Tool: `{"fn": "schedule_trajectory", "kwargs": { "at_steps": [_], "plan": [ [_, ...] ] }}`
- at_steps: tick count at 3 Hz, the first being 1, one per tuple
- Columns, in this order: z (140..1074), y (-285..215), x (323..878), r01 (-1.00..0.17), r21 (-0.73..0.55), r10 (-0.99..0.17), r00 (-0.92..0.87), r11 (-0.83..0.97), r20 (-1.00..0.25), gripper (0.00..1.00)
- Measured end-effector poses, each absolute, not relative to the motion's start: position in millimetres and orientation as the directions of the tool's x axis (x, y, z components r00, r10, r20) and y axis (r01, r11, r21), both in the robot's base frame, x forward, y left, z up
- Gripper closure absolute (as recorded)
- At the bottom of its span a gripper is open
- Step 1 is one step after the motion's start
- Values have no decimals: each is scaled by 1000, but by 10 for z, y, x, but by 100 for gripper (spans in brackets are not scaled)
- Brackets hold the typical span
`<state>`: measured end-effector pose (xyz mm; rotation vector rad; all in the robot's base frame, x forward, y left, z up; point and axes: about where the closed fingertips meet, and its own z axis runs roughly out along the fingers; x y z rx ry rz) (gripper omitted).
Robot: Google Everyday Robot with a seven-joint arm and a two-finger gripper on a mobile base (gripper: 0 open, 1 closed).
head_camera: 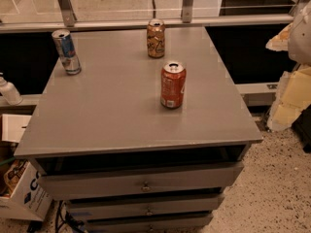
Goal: Pick coke can
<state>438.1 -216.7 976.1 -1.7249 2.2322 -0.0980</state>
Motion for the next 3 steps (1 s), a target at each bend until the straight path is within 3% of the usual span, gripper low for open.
{"fn": "schedule_trajectory", "kwargs": {
  "at_steps": [2, 3],
  "plan": [
    [9524, -2195, 4553, -920, -267, -946, -231, 288, -226, 0],
    [8949, -2253, 4840, -910, -277, -933, -230, 307, -278, 0]
  ]
}}
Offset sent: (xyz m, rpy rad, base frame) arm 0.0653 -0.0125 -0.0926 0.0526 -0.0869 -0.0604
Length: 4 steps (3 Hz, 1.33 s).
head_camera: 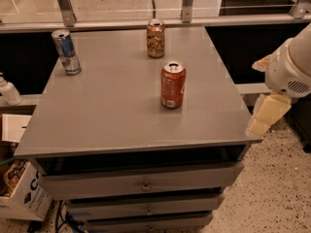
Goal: Pick coke can
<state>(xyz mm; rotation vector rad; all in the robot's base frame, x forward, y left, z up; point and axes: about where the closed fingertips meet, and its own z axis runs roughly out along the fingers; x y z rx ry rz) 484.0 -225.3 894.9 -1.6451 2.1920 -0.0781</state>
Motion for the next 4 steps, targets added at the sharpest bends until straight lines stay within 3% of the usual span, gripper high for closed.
{"fn": "schedule_trajectory", "kwargs": {
  "at_steps": [2, 4],
  "plan": [
    [8549, -2023, 5313, -899, -251, -847, -200, 358, -493, 0],
    [8945, -1529, 5370, -926, -119, -722, -193, 357, -664, 0]
  ]
}}
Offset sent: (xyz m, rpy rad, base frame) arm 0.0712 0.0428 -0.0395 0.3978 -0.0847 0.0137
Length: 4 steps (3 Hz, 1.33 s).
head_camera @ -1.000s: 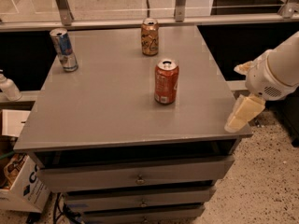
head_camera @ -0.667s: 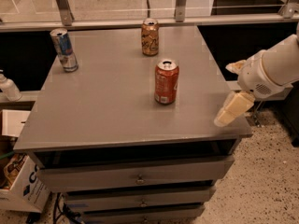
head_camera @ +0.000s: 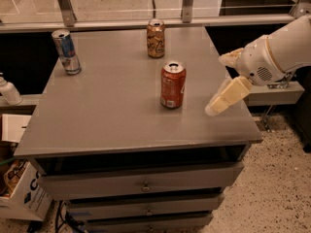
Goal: Pick coke can
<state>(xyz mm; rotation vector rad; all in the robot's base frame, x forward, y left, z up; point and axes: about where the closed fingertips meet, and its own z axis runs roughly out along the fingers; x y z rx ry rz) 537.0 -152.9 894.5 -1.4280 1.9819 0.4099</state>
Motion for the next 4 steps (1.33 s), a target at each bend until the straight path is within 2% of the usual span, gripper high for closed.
{"fn": "schedule_trajectory", "kwargs": {
  "at_steps": [2, 4],
  "plan": [
    [8883, -1049, 5286, -951, -22, -593, -175, 310, -786, 0],
    [8736, -637, 5352, -968, -39, -481, -87, 246, -872, 0]
  ]
}}
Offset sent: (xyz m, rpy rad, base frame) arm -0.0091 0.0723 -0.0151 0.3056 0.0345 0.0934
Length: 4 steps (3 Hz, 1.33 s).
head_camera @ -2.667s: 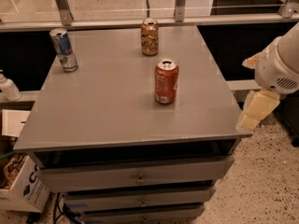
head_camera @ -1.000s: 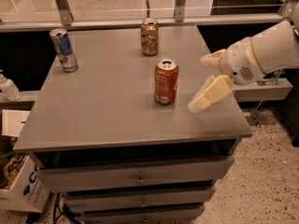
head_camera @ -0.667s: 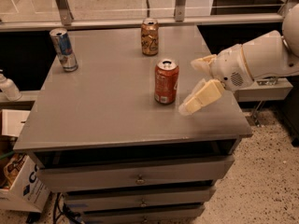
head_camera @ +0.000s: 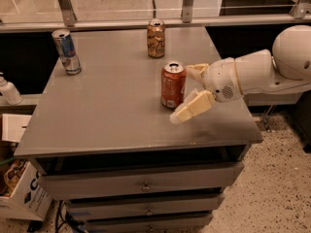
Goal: Pick coke can
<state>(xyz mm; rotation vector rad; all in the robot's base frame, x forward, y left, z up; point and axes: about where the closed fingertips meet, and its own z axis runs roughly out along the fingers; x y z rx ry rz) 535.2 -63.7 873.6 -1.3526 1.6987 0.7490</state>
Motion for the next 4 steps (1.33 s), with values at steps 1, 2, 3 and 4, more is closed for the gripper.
{"fn": "schedule_trajectory", "kwargs": {
  "at_steps": [1, 2, 3, 4],
  "plan": [
    [8740, -466, 5403, -973, -54, -419, -46, 224, -907, 18],
    [8704, -337, 5442, -976, -72, -374, -10, 205, -927, 43],
    [8705, -314, 5513, -975, -83, -350, 6, 206, -937, 65],
    [8682, -300, 5551, -975, -71, -336, -5, 212, -942, 87]
  ]
}}
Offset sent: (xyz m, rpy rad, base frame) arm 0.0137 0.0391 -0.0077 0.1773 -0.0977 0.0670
